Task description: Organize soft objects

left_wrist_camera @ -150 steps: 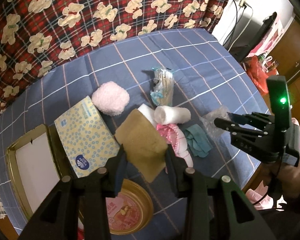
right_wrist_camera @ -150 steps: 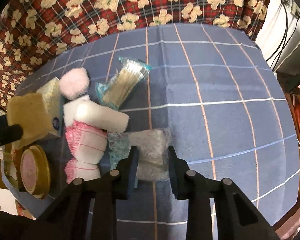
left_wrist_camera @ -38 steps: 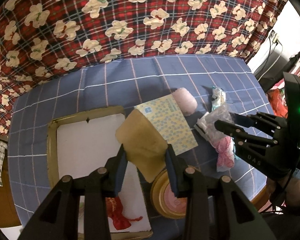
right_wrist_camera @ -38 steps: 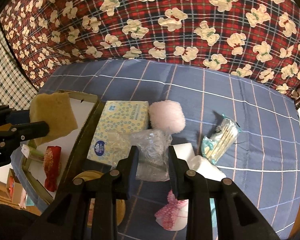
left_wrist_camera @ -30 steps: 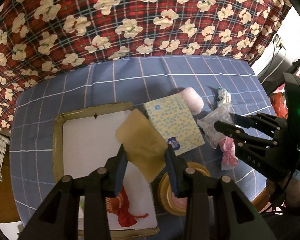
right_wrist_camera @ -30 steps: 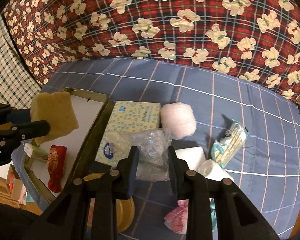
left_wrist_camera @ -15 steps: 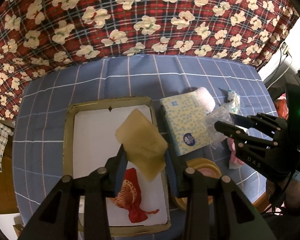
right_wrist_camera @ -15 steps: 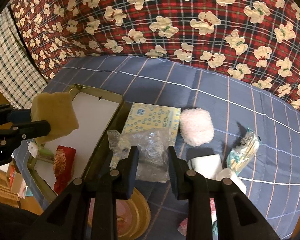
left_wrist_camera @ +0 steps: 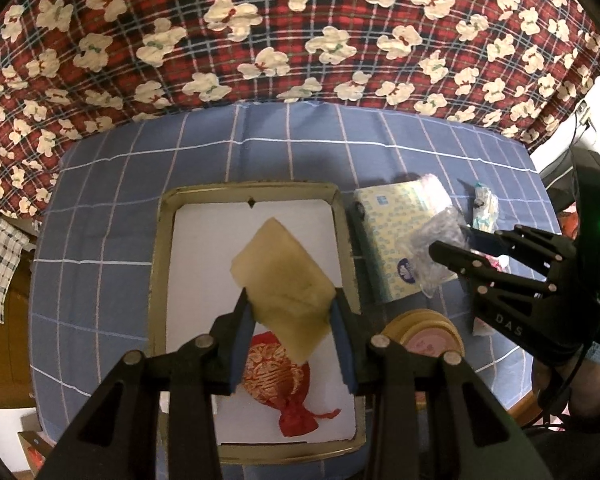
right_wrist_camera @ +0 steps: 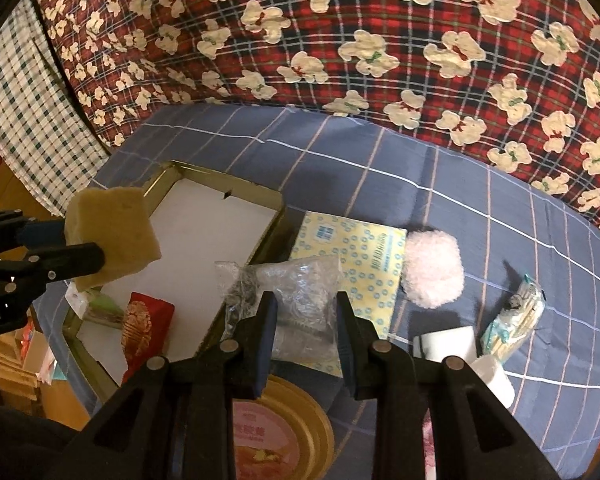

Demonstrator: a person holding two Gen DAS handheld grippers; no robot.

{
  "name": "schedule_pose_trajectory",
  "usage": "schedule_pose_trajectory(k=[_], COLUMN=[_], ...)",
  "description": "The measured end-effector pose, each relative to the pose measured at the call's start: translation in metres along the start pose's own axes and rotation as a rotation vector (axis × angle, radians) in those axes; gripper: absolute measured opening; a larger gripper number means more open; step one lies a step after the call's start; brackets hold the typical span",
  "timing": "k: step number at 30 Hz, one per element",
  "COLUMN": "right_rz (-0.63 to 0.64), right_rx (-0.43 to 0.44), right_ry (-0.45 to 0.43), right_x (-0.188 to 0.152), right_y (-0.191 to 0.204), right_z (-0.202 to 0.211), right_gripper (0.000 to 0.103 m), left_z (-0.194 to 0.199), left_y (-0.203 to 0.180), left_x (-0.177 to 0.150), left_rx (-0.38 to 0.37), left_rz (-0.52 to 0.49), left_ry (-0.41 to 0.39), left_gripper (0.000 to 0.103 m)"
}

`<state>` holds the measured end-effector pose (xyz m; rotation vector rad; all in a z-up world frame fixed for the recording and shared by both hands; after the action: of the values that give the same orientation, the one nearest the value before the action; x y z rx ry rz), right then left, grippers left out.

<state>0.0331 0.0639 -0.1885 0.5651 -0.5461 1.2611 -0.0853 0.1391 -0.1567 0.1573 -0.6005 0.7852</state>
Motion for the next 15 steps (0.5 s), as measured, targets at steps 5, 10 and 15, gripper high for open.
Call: schedule_pose_trajectory(k=[5, 10, 15], right_rz=[0.013, 0.028, 0.042], right_rx=[0.015, 0.032, 0.048], right_ry=[0.001, 0.004, 0.009], right_x=[0.002, 0.004, 0.005], right_y=[0.011, 0.023, 0.036], right_z=[-0.004, -0.008, -0.012], right_gripper=[0.031, 0.031, 0.031], left_z=[0.002, 0.003, 0.005], left_y=[0.011, 0.021, 0.034], left_x=[-0.003, -0.008, -0.013], left_rx=[0.012, 0.024, 0.037], left_rz=[0.019, 0.035, 0.054], left_ry=[0.002, 0.005, 0.009], left_gripper=[0.035, 0.035, 0.035])
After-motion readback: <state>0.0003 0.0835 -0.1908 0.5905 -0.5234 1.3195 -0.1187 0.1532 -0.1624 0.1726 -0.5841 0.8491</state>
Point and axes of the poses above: each gripper's, at about its wrist camera, not at the fingertips, and z roughly against the way its jaws point, y to its left, x to its top, the point moved 10 cm from there along -z, roughly the way its jaws point, and after that the axes turned 11 degrees about -y, right-handed, at the moved point
